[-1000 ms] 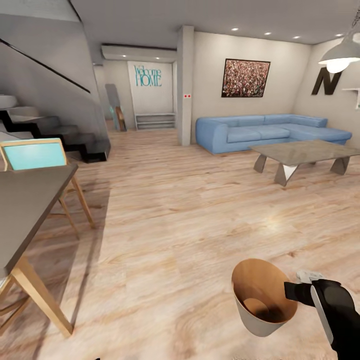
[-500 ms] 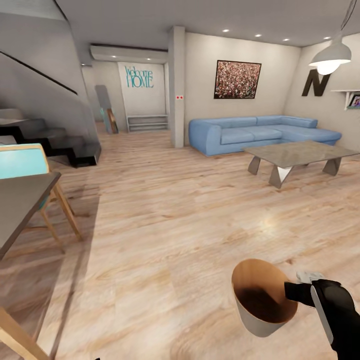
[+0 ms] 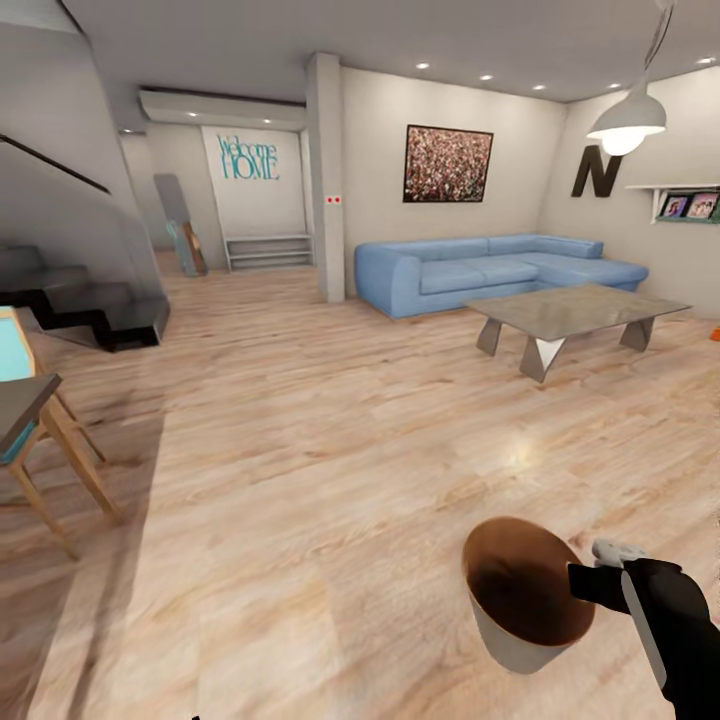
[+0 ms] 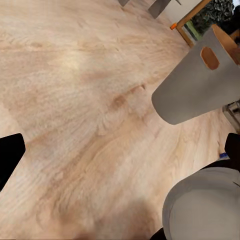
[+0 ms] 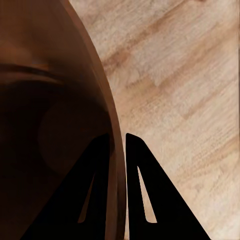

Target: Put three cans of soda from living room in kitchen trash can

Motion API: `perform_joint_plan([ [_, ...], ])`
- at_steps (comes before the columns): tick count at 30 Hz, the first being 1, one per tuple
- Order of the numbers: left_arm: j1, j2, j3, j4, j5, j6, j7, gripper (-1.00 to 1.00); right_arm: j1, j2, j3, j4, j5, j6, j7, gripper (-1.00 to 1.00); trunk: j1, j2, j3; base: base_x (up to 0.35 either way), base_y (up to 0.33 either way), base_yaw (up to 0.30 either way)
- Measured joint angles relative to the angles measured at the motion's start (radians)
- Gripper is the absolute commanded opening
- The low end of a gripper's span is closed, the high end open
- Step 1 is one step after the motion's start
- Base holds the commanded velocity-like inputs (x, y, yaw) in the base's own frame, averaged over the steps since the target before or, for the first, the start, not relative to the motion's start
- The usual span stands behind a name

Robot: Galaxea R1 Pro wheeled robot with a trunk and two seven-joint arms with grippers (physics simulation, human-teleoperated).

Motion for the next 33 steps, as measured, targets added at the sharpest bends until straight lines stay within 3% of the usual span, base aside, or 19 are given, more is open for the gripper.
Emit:
perform_joint_plan([
  [10,0.000,0.001,0.002,0.000,0.001,0.000,0.000,1.00,0.000,0.000,0.000,0.000,-0.001,0.000,0.000,-1.00,0.000,0.000,0.011,0.249,0.084,-0.207],
  [33,0.000,0.001,0.002,0.000,0.000,0.000,0.000,1.00,0.000,0.000,0.000,0.000,0.007,0.000,-0.001,-1.00,0.000,0.000,0.033,0.011,0.003,-0.174],
])
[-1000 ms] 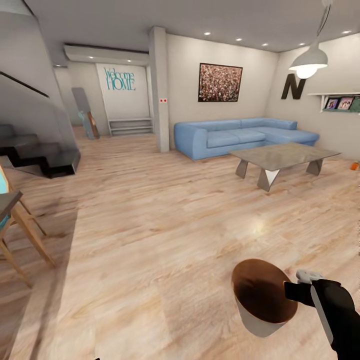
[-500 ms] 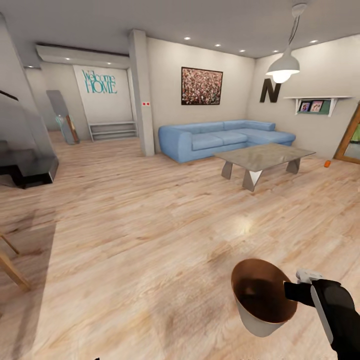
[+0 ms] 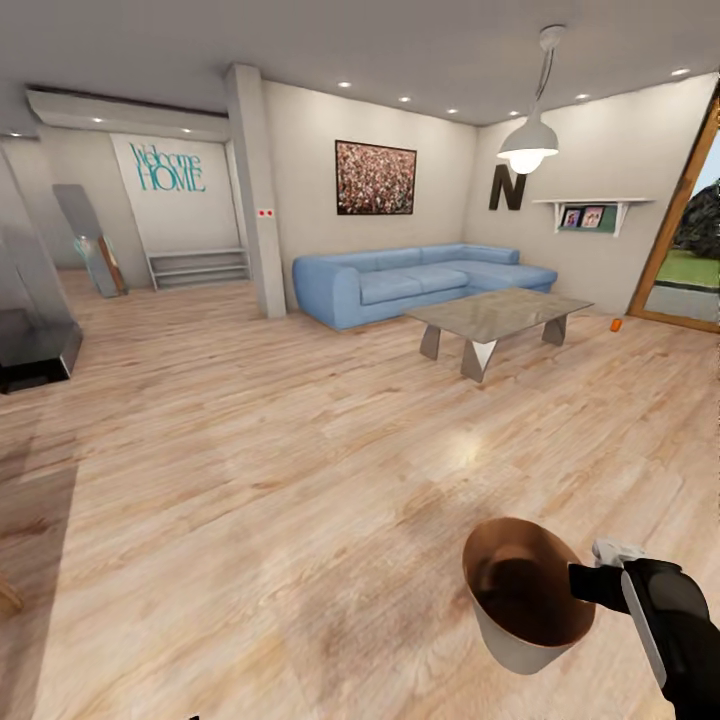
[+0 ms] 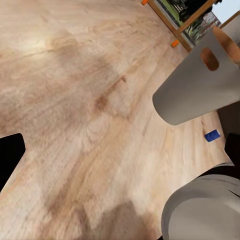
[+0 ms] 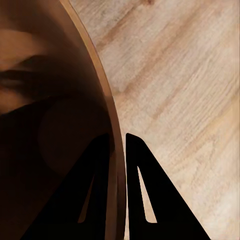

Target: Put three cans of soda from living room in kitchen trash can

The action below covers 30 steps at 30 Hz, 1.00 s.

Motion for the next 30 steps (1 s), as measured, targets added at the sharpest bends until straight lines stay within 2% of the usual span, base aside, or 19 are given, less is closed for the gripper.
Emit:
perform_joint_plan([
  [7,0.000,0.000,0.000,0.000,0.000,0.000,0.000,1.00,0.000,0.001,0.006,0.002,-0.006,0.000,0.000,-1.00,0.000,0.000,0.001,0.217,0.101,-0.148],
  [30,0.000,0.000,0.000,0.000,0.000,0.000,0.000,1.00,0.000,0.001,0.007,0.003,-0.009,0.000,0.001,-1.00,0.000,0.000,0.001,0.306,0.141,-0.295],
])
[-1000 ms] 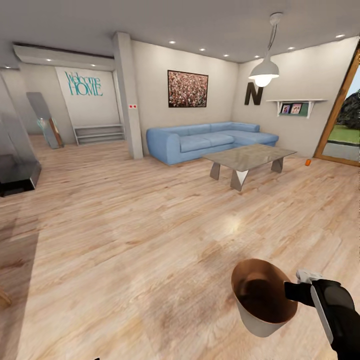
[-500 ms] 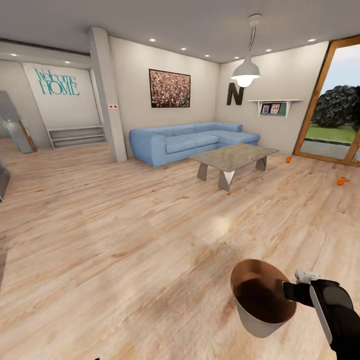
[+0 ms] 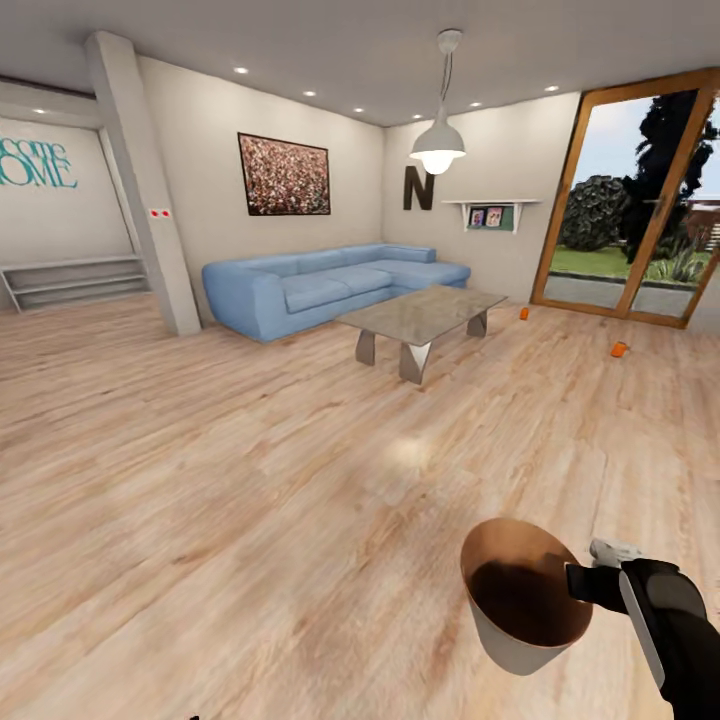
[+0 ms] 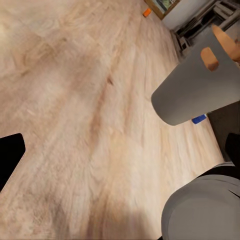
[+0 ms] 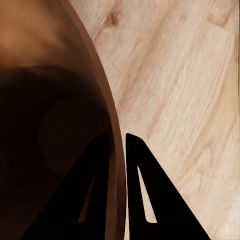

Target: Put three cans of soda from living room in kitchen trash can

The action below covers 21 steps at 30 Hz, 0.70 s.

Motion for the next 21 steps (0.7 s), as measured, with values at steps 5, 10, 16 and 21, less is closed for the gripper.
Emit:
perform_joint_plan([
  [5,0.000,0.000,0.000,0.000,0.000,0.000,0.000,1.00,0.000,0.000,0.000,0.000,0.007,0.000,-0.001,-1.00,0.000,0.000,0.000,0.344,0.009,-0.300],
  [10,0.000,0.000,0.000,0.000,0.000,0.000,0.000,1.00,0.000,0.000,0.000,0.000,0.004,0.000,0.000,-1.00,0.000,0.000,0.000,0.346,0.002,-0.300],
  [16,0.000,0.000,0.000,0.000,0.000,-0.001,0.000,1.00,0.000,0.000,-0.001,0.000,0.004,0.000,0.000,-1.00,0.000,0.000,0.000,0.346,0.000,-0.300],
  [21,0.000,0.000,0.000,0.000,0.000,-0.001,0.000,1.00,0.000,0.000,-0.001,0.000,0.005,0.000,0.000,-1.00,0.000,0.000,0.000,0.280,0.000,-0.300],
])
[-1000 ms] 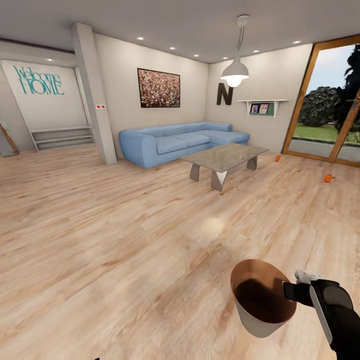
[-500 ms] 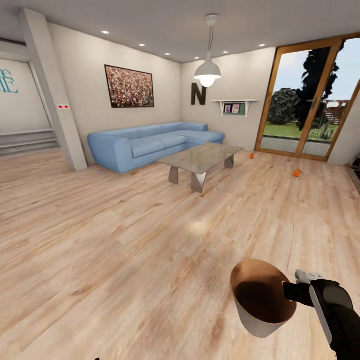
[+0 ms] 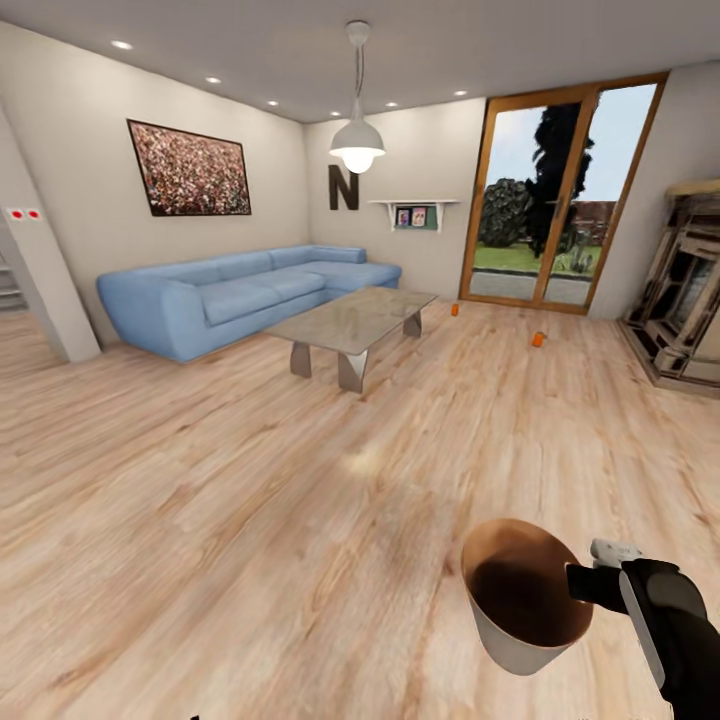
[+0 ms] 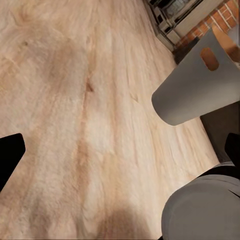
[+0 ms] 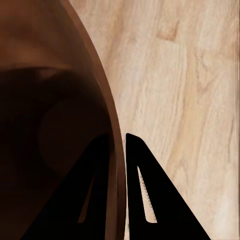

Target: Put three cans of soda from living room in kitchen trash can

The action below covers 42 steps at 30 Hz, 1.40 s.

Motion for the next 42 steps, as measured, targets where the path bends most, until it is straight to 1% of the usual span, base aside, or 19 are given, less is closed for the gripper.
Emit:
perform_joint_plan([
  [28,0.000,0.000,0.000,0.000,0.000,0.000,0.000,1.00,0.000,0.000,0.000,0.000,0.003,0.000,0.000,-1.00,0.000,0.000,0.000,0.024,0.004,-0.300],
  [31,0.000,0.000,0.000,0.000,0.000,0.001,0.000,1.00,0.000,0.000,0.000,0.000,0.009,0.000,-0.001,-1.00,0.000,0.000,0.000,0.208,0.156,-0.300],
  [35,0.000,0.000,0.000,0.000,0.000,0.001,0.000,1.00,0.000,0.000,0.000,0.000,-0.003,0.000,0.000,-1.00,0.000,0.000,0.000,0.265,0.206,-0.300],
  [42,0.000,0.000,0.000,0.000,0.000,0.001,0.000,1.00,0.000,0.000,0.000,0.000,0.001,0.000,0.000,-1.00,0.000,0.000,0.000,0.285,0.224,-0.300],
])
